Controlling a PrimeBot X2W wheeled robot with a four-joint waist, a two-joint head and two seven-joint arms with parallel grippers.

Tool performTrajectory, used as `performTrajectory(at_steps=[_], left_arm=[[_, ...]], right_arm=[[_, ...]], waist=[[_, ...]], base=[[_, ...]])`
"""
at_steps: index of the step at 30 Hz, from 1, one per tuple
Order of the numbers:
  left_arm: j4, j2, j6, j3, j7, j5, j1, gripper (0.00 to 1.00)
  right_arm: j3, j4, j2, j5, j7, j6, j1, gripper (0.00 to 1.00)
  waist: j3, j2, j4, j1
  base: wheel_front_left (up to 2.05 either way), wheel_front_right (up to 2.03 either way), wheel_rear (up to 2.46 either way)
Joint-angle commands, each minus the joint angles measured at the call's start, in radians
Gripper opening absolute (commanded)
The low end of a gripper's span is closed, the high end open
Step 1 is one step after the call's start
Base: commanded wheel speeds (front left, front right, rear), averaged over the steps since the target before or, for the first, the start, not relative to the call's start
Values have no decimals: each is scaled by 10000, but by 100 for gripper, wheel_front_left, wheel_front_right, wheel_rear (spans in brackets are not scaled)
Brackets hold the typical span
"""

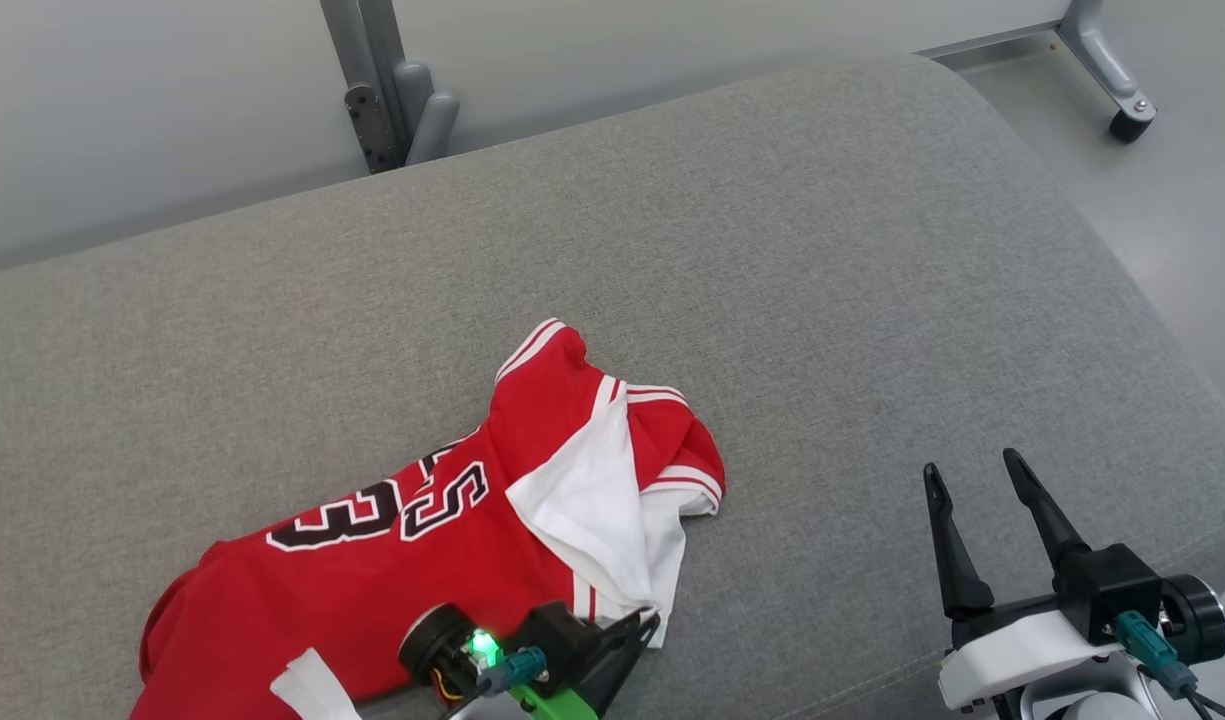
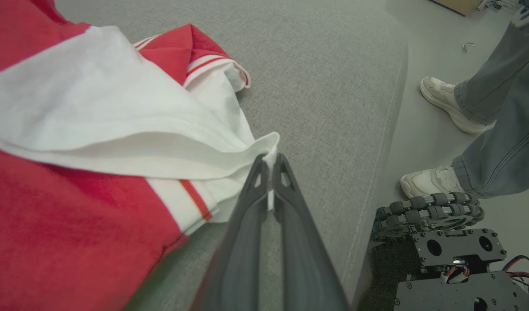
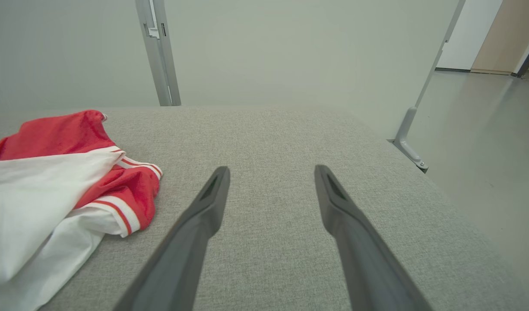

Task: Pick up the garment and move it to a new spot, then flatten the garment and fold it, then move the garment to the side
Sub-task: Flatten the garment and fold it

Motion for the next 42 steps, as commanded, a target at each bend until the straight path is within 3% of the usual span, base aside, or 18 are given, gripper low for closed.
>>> performTrajectory(at_steps=[1,6,8,9,10,19,26,34,42], left_arm=[[83,-10,6,-37,-79,88,48,0],[979,-68,-14,-356,-808,350,-170,0],[1212,-132,-16,-408,-963,358,-164,43],[1296,-159,-17,-424,-1007,325,-137,89],[1365,-206,-16,-395,-1053,245,-102,100],[956,-435,452,167,-1598,-206,352,100],[-571,-143,1730,1375,-1793,58,1232,100],[-2266,51,2741,3420,-1792,528,2717,100],[-2798,95,2971,4760,-1783,1279,3976,100]], right_arm=[[-14,-12,-23,35,-31,-3,51,100],[-98,49,-23,47,-31,-3,139,100],[-104,69,-25,45,-31,-3,163,100],[-105,83,-25,46,-31,-3,170,100],[-105,90,-23,47,-31,-3,174,100],[-164,116,-25,84,-31,-3,275,100],[-347,-15,-23,-55,-31,-3,480,100],[-555,-255,-23,-141,-31,-3,668,100],[-690,-315,-23,-215,-32,-3,826,100]], waist=[[10,-1,-19,0],[7,-1,-30,0],[-9,-1,-16,0],[-18,-1,-10,0],[-23,-1,-3,0],[-233,-1,125,0],[-636,-1,369,0],[-1017,-1,883,0],[-1383,-1,1410,0]], base=[[0,0,0],[0,0,0],[0,0,0],[0,0,0],[0,0,0],[0,0,0],[0,0,0],[0,0,0],[0,0,0]])
